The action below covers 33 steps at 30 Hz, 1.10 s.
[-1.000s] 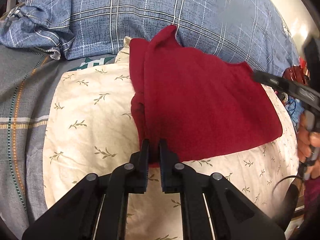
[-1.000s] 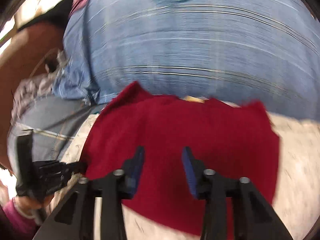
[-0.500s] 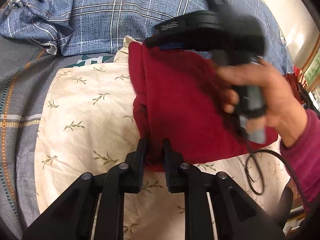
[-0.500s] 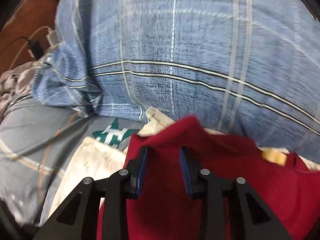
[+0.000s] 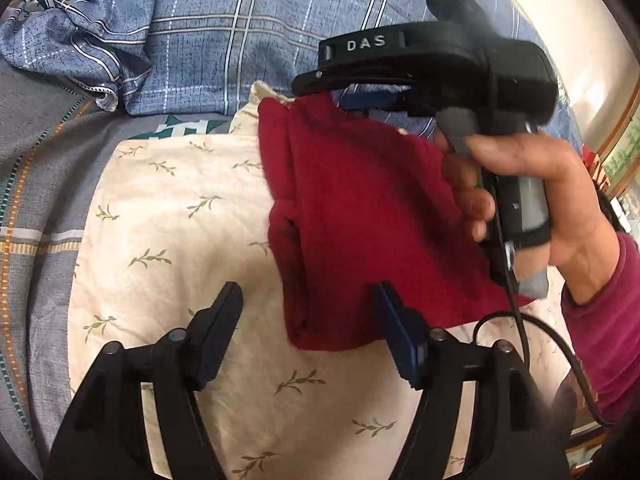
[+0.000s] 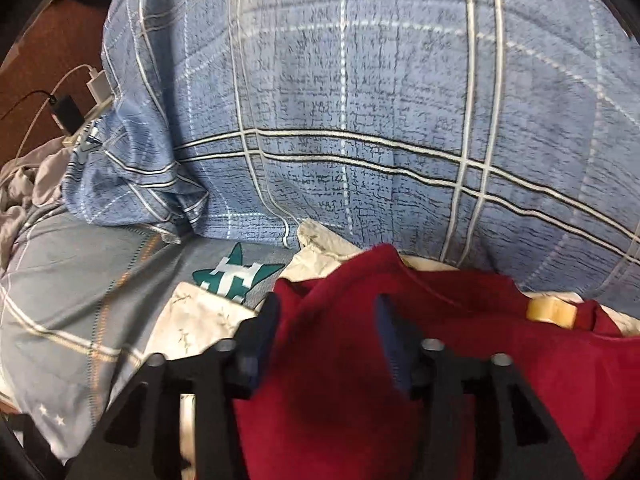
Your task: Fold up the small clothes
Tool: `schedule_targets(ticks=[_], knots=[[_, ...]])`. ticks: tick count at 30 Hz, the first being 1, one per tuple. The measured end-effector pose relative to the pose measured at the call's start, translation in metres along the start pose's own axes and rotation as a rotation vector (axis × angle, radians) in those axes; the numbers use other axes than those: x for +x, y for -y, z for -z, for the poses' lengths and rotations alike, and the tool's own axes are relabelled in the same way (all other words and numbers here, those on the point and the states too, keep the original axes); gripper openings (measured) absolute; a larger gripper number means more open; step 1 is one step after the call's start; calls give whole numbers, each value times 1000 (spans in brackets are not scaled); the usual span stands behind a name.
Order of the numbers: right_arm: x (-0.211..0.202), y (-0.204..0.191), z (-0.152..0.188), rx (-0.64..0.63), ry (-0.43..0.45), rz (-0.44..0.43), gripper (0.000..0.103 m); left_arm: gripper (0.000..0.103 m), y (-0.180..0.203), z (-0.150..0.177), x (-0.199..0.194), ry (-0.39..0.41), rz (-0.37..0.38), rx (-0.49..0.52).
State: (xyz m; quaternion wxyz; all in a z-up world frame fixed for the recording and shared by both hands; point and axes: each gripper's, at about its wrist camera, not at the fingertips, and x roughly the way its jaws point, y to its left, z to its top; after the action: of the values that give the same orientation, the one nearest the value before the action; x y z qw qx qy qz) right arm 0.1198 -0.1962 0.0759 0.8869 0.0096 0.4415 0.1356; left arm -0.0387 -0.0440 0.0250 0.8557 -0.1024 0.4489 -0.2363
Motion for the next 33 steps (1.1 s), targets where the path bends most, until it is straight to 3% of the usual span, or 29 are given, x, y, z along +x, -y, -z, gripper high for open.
schedule_targets(ticks=[3, 6, 10, 17, 20, 22, 28, 33], knots=[[6, -13, 1, -27, -50, 5, 75, 74, -4, -3, -2, 11, 20, -23], [32, -33, 2, -116, -134, 79, 75, 75, -7, -3, -3, 26, -1, -23], [52, -45, 7, -194, -166, 197, 77, 75, -11, -4, -2, 23, -28, -23], [56, -38, 12, -155, -150, 196, 76, 75, -18, -5, -5, 28, -36, -45], [48, -34, 14, -162, -138, 203, 67, 75, -17, -4, -5, 26, -45, -37], [42, -34, 16, -166, -119, 197, 55, 75, -18, -4, -2, 22, -52, -31], [16, -34, 19, -163, -84, 159, 31, 80, -19, -5, -1, 24, -50, -29], [5, -21, 13, -105, -80, 88, 28, 82, -19, -6, -1, 31, -23, -27]])
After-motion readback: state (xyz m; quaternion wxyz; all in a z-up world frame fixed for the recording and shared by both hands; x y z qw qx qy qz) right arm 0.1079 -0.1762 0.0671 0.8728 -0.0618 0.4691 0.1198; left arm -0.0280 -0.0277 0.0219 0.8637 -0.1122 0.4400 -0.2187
